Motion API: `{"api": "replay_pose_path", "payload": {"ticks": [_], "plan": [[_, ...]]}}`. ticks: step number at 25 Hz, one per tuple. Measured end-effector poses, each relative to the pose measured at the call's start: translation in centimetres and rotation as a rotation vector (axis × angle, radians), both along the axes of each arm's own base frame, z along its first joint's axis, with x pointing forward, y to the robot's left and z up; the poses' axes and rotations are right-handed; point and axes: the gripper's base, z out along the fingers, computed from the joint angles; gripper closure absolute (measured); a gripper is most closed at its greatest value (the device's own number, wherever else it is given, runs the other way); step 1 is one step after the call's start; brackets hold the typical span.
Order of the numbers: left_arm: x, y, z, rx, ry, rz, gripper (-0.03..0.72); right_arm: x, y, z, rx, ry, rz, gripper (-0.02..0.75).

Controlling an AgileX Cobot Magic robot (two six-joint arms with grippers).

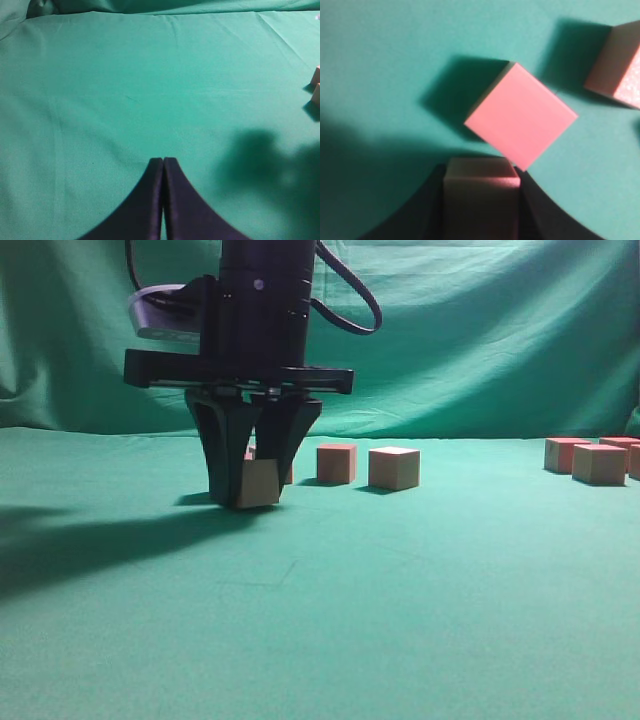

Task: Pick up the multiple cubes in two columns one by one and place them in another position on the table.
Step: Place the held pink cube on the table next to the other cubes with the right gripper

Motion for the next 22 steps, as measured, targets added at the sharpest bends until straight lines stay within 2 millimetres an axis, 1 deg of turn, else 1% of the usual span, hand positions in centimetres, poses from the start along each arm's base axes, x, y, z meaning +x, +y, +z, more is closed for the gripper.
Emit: {"api": "replay_pose_path", "payload": {"ticks": [11,12,17,18,19,22], "plan": [[0.00,0.00,0.00,0.000,0.000,0.000,0.688,0.00,0.00,0.00,0.000,0.000,0.000,0.468],[0.00,0.00,0.00,0.000,0.000,0.000,0.688,0.00,0.00,0.00,0.000,0.000,0.000,0.406],[0.00,0.00,0.00,0.000,0.000,0.000,0.688,-0.12,-0.01,-0.01,-0.007,0.007,0.002,0.188],[0.00,0.00,0.00,0.000,0.000,0.000,0.688,-0.15,-0.04,-0.02,-0.010,0.011,0.002,0.156],[0.00,0.00,0.00,0.000,0.000,0.000,0.688,-0.22,-0.06,-0.03,-0.015,0.016,0.003,0.128],[0.00,0.00,0.00,0.000,0.000,0.000,0.688,-0.50,-0.18,-0.06,-0.037,0.039,0.006,0.139]]}}
